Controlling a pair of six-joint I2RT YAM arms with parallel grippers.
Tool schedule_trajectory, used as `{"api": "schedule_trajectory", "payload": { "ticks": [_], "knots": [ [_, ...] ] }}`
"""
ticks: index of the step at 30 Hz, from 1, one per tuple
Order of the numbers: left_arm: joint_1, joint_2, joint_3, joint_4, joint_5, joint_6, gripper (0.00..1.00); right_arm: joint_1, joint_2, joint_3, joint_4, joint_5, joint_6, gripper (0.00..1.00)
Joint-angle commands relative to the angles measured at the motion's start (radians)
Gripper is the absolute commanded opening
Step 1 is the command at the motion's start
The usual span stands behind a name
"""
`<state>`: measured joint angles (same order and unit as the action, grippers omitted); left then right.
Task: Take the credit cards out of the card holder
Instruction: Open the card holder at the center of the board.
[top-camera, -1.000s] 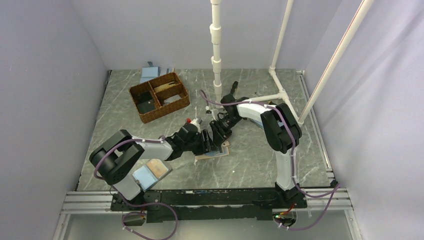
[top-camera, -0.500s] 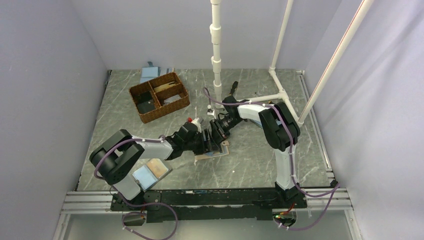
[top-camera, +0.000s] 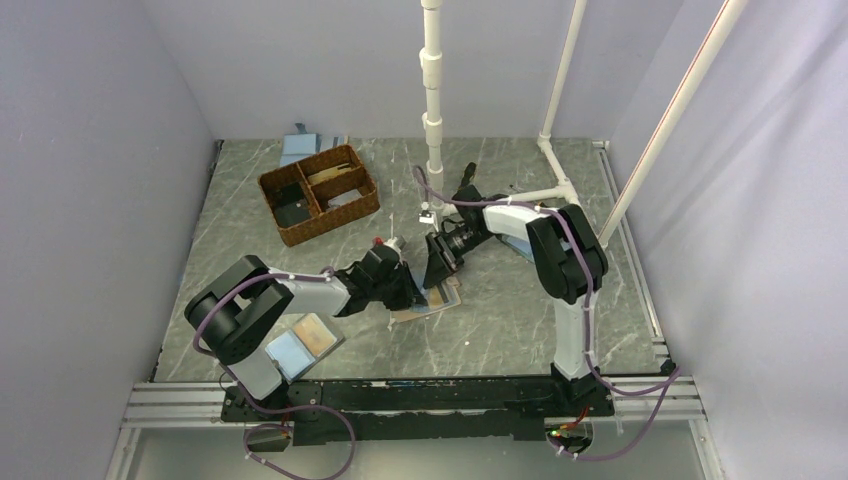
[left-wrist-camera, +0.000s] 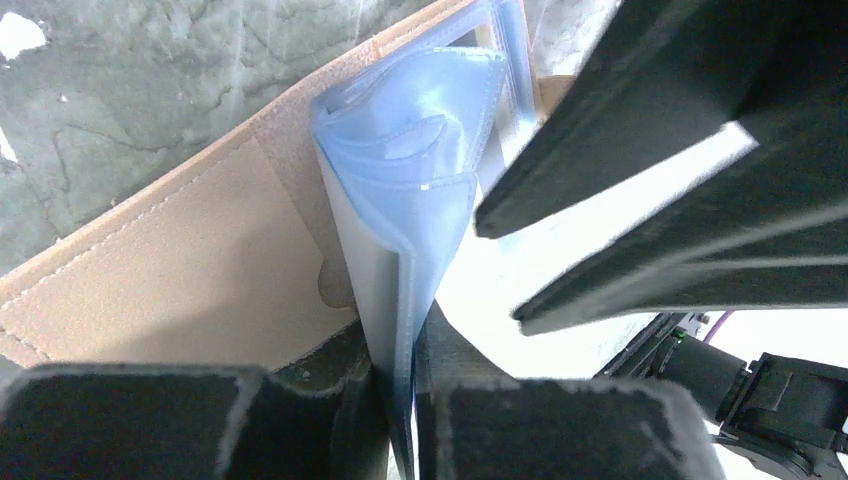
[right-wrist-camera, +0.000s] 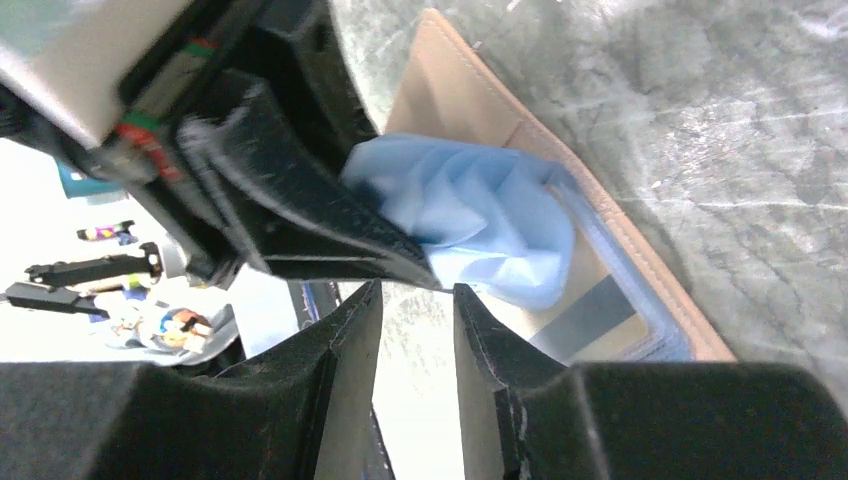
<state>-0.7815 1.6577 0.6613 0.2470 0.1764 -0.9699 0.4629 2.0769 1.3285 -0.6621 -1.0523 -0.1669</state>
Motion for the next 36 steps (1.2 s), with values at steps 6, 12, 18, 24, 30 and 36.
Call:
{"api": "schedule_trajectory", "payload": {
  "ticks": [6, 12, 18, 24, 30, 36],
  "knots": [
    [0.013, 0.017, -0.068, -0.105, -0.073, -0.004, 0.15, -0.020, -0.177, -0.005, -0.011, 0.211, -0.109, 0.35],
    [0.014, -0.003, -0.088, -0.074, -0.059, -0.022, 0.16, 0.024, -0.138, -0.008, 0.010, 0.345, -0.078, 0.27],
    [0.013, -0.031, -0.107, -0.060, -0.057, -0.030, 0.18, 0.074, -0.098, -0.008, 0.039, 0.446, -0.039, 0.13],
    [0.014, -0.068, -0.124, -0.024, -0.042, -0.033, 0.40, 0.109, -0.076, -0.008, 0.061, 0.404, -0.014, 0.11],
    [0.014, -0.144, -0.125, -0.074, -0.058, -0.032, 0.66, 0.131, -0.057, -0.009, 0.088, 0.294, 0.025, 0.11],
    [0.014, -0.245, -0.139, -0.155, -0.103, -0.020, 0.80, 0.132, -0.060, -0.017, 0.122, 0.198, 0.065, 0.11]
  ]
}}
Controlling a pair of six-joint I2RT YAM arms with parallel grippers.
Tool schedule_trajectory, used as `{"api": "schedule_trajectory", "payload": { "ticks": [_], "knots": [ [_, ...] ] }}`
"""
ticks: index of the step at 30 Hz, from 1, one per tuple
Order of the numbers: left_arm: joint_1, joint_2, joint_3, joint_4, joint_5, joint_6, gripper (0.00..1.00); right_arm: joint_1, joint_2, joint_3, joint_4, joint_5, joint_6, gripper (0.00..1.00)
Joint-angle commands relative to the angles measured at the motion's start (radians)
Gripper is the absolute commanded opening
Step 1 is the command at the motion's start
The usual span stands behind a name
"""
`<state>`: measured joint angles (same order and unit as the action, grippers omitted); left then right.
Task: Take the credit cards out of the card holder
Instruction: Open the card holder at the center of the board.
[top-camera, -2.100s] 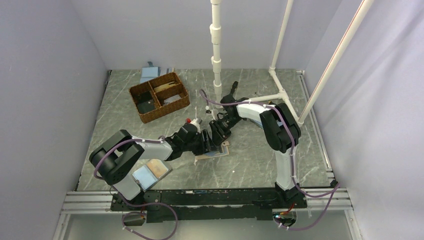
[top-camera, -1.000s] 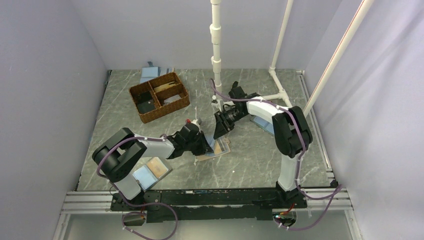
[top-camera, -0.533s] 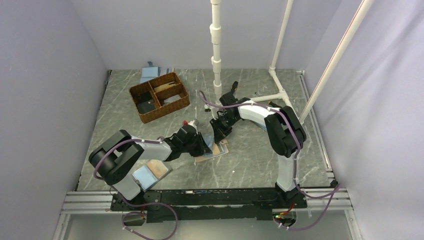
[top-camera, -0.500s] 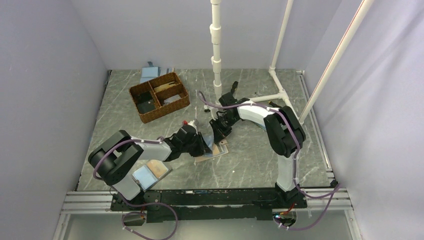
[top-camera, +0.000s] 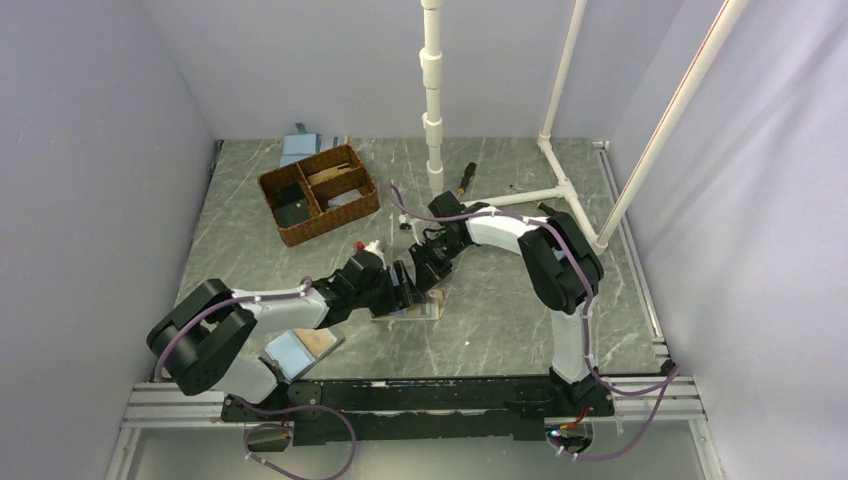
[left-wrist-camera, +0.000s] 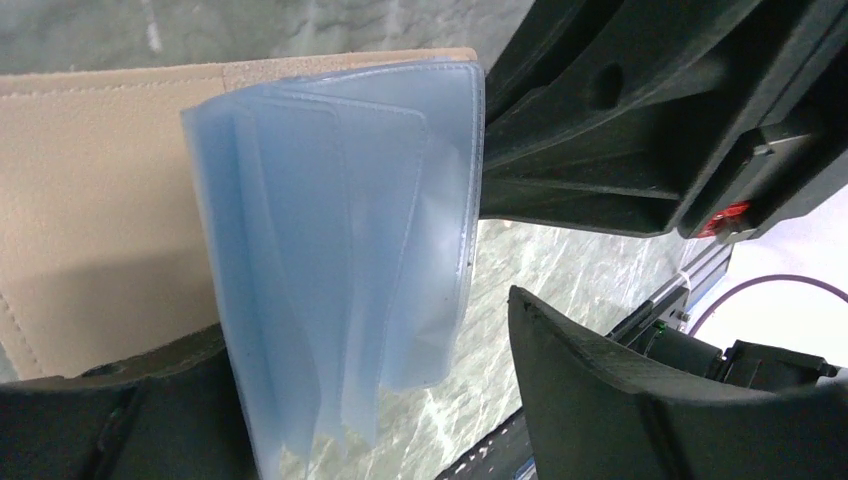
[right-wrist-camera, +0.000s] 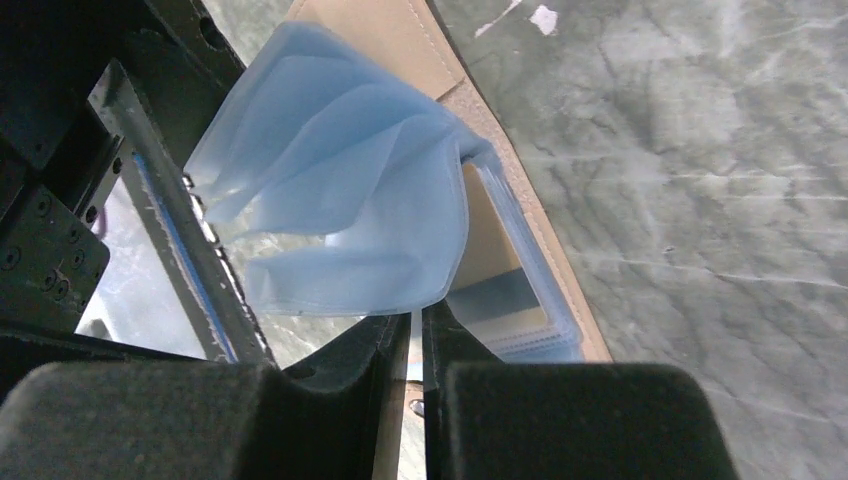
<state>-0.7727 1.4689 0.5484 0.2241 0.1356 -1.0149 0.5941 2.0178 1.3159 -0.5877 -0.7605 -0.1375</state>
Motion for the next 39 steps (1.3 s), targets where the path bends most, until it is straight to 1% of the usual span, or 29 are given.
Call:
{"api": "schedule_trajectory", "payload": {
  "ticks": [1, 3, 9, 16, 19, 26, 28, 29, 32, 33, 35, 39],
  "knots": [
    [0.006, -0.067, -0.027, -0.145, -0.067, 0.027, 0.81, 0.001, -0.002, -0.004, 0.055, -0.108, 0.045, 0.11],
    [0.005, -0.081, -0.029, -0.169, -0.077, 0.030, 0.83, 0.001, -0.002, -0.004, 0.066, -0.128, 0.057, 0.11],
    [0.005, -0.109, -0.031, -0.212, -0.094, 0.039, 0.86, 0.002, 0.029, 0.020, 0.094, -0.158, 0.104, 0.11],
    [0.005, -0.085, -0.037, -0.203, -0.091, 0.038, 0.87, 0.028, 0.068, 0.054, 0.115, -0.175, 0.136, 0.12],
    [0.004, -0.067, -0.030, -0.203, -0.087, 0.042, 0.87, 0.037, 0.069, 0.069, 0.147, -0.188, 0.182, 0.12],
    [0.006, -0.046, -0.023, -0.211, -0.113, 0.041, 0.85, 0.071, 0.106, 0.105, 0.144, -0.284, 0.193, 0.13],
    [0.005, -0.040, -0.023, -0.208, -0.117, 0.038, 0.80, 0.082, 0.113, 0.111, 0.139, -0.315, 0.188, 0.13],
    [0.005, -0.038, -0.024, -0.207, -0.121, 0.037, 0.76, 0.087, 0.119, 0.116, 0.135, -0.322, 0.183, 0.14],
    [0.006, -0.037, -0.021, -0.216, -0.132, 0.033, 0.62, 0.089, 0.131, 0.118, 0.123, -0.277, 0.179, 0.14],
    [0.006, -0.036, -0.022, -0.221, -0.132, 0.032, 0.55, 0.086, 0.134, 0.118, 0.117, -0.253, 0.173, 0.14],
    [0.008, -0.038, -0.026, -0.223, -0.133, 0.025, 0.39, 0.075, 0.133, 0.110, 0.120, -0.226, 0.179, 0.15],
    [0.026, -0.049, -0.058, -0.223, -0.133, 0.012, 0.24, 0.035, 0.112, 0.107, 0.104, -0.189, 0.153, 0.16]
  ]
}}
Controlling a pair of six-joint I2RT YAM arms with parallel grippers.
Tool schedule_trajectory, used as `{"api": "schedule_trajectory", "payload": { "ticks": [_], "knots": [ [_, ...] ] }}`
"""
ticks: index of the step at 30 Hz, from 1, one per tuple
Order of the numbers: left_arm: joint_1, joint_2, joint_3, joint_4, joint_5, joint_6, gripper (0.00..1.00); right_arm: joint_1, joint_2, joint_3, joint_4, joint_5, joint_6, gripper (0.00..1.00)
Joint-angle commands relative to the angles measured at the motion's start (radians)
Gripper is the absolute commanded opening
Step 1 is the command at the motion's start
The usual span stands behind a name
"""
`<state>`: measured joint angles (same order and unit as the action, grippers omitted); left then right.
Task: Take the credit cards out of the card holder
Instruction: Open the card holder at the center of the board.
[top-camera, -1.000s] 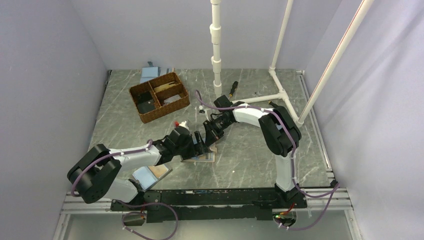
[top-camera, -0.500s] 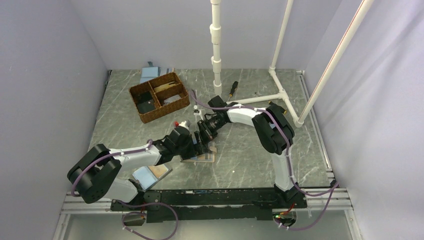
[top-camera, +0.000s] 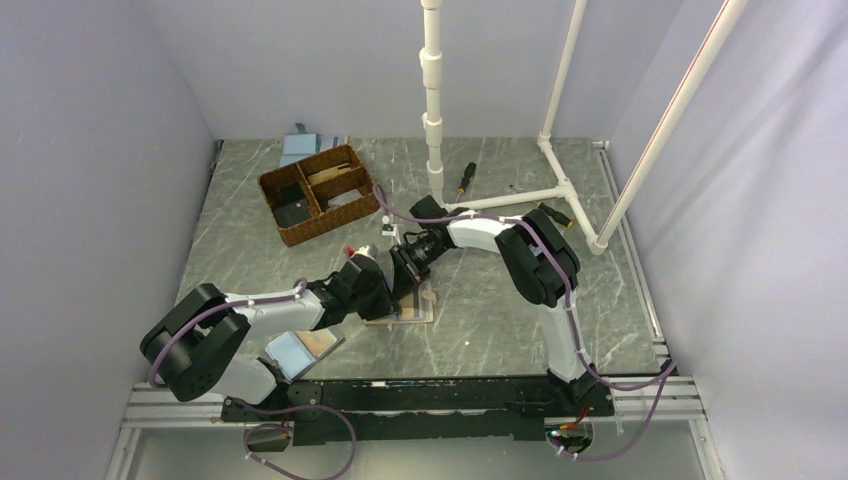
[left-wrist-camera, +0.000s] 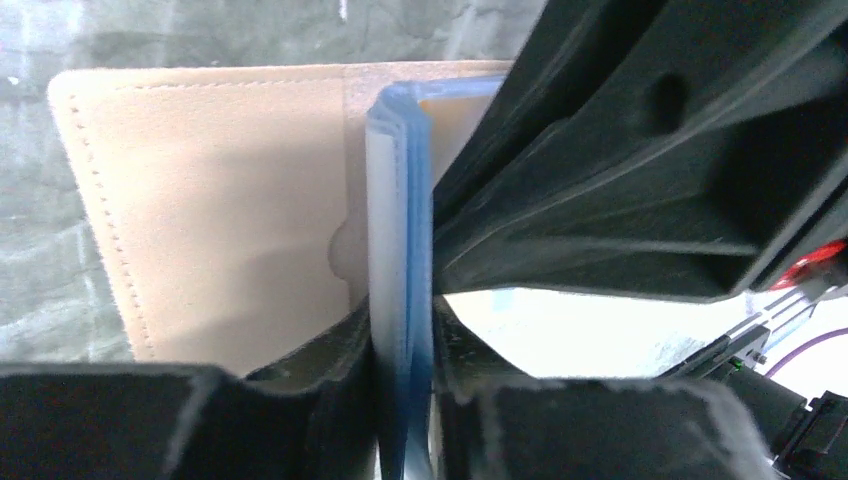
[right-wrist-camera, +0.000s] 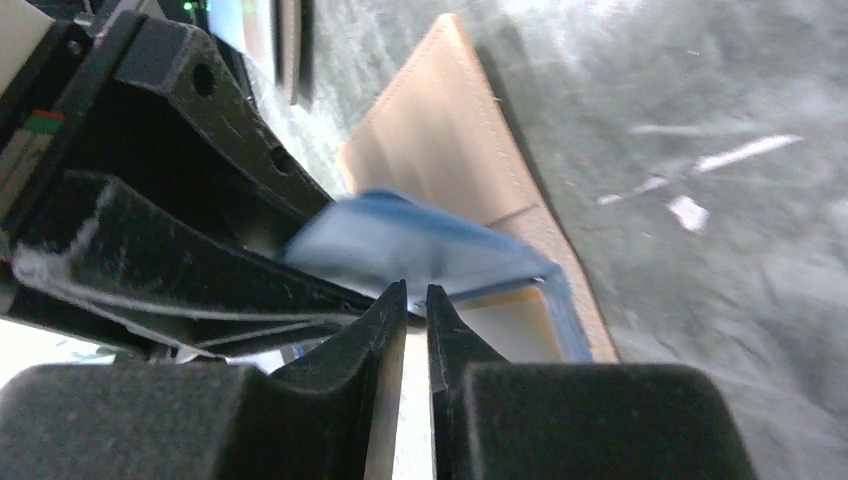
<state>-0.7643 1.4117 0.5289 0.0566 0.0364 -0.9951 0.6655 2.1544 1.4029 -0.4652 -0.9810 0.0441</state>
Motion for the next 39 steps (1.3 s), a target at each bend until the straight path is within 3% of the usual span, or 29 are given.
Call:
{"api": "schedule_trajectory", "payload": {
  "ticks": [1, 5, 10, 18, 22, 30, 34, 36, 39],
  "knots": [
    [0.022, 0.006, -0.046, -0.053, -0.033, -0.014, 0.21, -0.043, -0.031, 0.023, -0.036, 0.056, -0.034, 0.16],
    [0.033, 0.006, -0.064, -0.043, -0.033, -0.030, 0.15, -0.057, -0.038, 0.034, -0.109, 0.160, -0.132, 0.17],
    [0.041, -0.003, -0.075, -0.029, -0.034, -0.046, 0.18, -0.054, 0.018, 0.051, -0.173, 0.228, -0.184, 0.18],
    [0.067, -0.130, -0.121, -0.054, -0.035, -0.068, 0.50, -0.053, 0.027, 0.049, -0.183, 0.317, -0.209, 0.18],
    [0.081, -0.182, -0.124, -0.149, -0.079, -0.058, 0.56, -0.051, 0.029, 0.048, -0.184, 0.329, -0.215, 0.18],
    [0.088, -0.216, -0.007, -0.453, -0.189, -0.019, 0.55, -0.035, 0.018, 0.051, -0.191, 0.338, -0.232, 0.18],
    [0.088, -0.342, 0.061, -0.557, -0.206, 0.057, 0.58, -0.032, 0.011, 0.055, -0.199, 0.329, -0.245, 0.18],
    [0.088, -0.419, 0.063, -0.534, -0.161, 0.108, 0.67, -0.032, 0.004, 0.057, -0.204, 0.320, -0.254, 0.18],
    [0.089, -0.512, 0.003, -0.392, -0.051, 0.152, 0.92, -0.032, -0.009, 0.062, -0.213, 0.300, -0.274, 0.19]
  ]
}}
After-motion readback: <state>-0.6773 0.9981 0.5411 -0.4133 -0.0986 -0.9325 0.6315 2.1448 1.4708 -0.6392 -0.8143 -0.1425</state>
